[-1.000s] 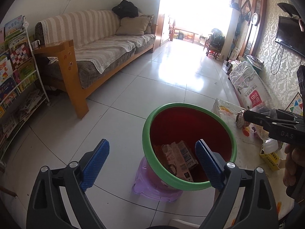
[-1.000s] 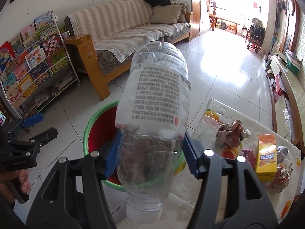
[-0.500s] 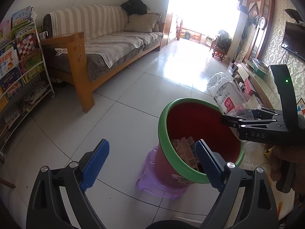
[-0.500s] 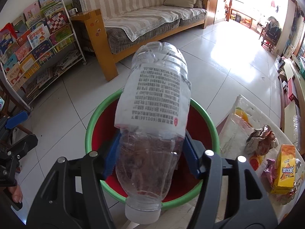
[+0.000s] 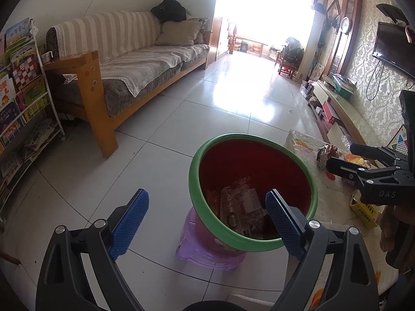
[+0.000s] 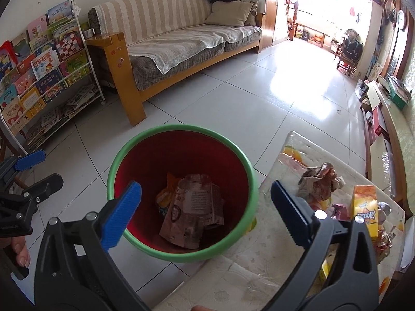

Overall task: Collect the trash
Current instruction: 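Lower the clear bottle into the red bin and open the right tool, then grasp the yellow medicine box with the right tool and lift it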

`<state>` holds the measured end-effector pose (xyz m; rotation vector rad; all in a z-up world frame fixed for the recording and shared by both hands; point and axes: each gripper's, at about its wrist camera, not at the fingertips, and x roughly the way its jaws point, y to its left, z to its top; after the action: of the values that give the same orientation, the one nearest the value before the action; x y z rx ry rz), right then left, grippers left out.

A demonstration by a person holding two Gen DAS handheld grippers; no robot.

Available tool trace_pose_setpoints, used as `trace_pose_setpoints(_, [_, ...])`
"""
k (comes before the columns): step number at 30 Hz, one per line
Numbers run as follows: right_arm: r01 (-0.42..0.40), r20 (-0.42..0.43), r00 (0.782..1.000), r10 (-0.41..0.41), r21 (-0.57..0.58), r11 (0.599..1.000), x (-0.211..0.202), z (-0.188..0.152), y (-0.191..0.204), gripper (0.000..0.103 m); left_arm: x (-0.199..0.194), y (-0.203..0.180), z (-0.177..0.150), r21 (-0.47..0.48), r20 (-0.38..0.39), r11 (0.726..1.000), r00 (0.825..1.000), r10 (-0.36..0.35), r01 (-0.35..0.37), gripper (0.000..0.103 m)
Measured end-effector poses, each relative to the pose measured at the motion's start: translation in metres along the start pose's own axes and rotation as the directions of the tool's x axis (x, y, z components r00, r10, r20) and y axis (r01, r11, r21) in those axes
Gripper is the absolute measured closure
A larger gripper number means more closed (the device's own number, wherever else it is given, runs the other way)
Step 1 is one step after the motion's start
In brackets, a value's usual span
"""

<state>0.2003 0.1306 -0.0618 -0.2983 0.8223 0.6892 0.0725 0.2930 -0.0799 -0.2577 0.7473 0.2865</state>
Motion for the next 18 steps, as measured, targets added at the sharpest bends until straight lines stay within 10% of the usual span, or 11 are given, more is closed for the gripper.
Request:
trace_pose_setpoints(10, [0.175, 0.026, 0.984, -0.175, 0.000, 0.985, -0.058, -0.062, -0.078, 0.005, 0.005, -0.089, 0.002, 0.119, -0.021, 0.986, 0.994, -0.111, 0.113, 0.014])
trace_pose_setpoints(18, [0.315, -0.114, 0.940, -0.321, -0.065, 0.947, -0.040, -0.130, -0.156, 0.005, 0.001, -0.136, -0.002, 0.185, -0.045, 0.971, 0.989, -0.143, 0.149, 0.014])
